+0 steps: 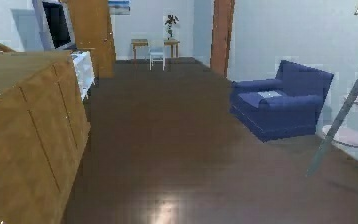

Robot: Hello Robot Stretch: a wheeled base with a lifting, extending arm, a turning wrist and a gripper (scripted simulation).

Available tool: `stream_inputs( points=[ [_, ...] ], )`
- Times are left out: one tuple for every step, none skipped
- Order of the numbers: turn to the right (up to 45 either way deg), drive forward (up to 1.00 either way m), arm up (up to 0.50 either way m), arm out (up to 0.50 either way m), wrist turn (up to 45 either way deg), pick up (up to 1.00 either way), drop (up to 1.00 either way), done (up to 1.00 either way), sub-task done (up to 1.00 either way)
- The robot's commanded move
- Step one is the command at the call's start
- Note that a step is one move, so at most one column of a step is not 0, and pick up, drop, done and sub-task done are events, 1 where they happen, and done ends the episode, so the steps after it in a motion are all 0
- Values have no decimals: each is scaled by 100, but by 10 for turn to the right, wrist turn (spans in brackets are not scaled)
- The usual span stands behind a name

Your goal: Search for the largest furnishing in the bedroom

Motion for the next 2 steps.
stream_inputs(
  points=[
    [0,15,0,0,0,0,0,0,0],
    [450,0,0,0,0,0,0,0,0]
  ],
)
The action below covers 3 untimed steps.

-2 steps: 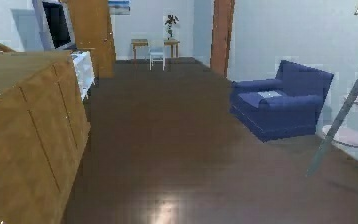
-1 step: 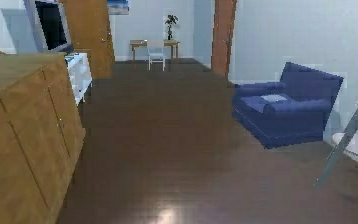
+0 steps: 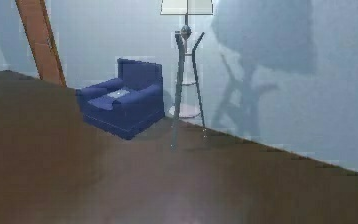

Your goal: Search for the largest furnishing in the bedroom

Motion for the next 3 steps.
stream_inputs(
  points=[
    [450,0,0,0,0,0,0,0,0],
    [330,0,0,0,0,0,0,0,0],
    [0,0,0,0,0,0,0,100,0]
  ],
)
